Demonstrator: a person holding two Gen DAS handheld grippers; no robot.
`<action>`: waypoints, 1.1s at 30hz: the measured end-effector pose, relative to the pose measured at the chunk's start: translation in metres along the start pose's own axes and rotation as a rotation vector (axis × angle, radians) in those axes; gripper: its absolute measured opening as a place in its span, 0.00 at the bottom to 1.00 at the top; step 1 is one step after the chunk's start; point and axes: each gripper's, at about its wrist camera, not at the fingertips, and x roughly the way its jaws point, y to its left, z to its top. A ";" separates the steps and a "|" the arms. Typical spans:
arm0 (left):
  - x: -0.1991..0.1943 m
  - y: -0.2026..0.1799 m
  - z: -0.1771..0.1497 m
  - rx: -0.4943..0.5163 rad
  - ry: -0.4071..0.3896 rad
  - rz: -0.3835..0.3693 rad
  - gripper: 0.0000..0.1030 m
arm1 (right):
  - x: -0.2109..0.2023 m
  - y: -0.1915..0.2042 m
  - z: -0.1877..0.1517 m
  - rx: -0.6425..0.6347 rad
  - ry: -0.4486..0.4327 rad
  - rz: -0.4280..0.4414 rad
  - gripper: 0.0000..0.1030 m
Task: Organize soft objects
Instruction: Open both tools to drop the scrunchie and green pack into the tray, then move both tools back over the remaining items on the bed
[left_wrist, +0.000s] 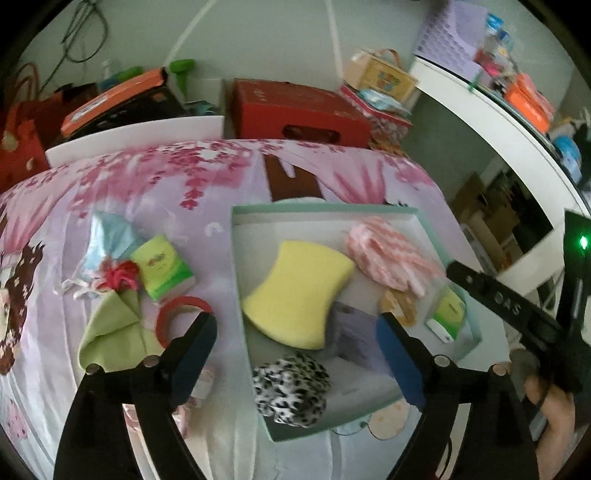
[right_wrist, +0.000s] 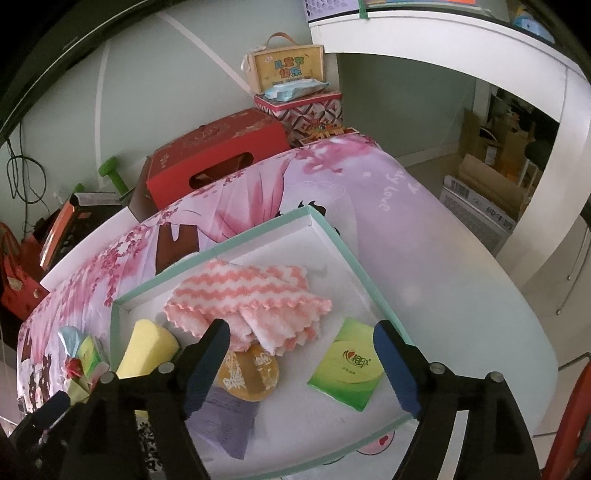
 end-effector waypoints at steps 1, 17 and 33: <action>0.000 0.004 0.001 -0.018 -0.005 0.005 0.88 | 0.001 0.000 0.000 -0.002 0.002 0.000 0.84; -0.003 0.042 0.005 -0.141 -0.079 0.137 1.00 | 0.001 0.018 -0.002 -0.062 -0.019 0.013 1.00; -0.014 0.065 0.008 -0.191 -0.091 0.150 1.00 | -0.007 0.063 -0.010 -0.139 -0.039 0.116 1.00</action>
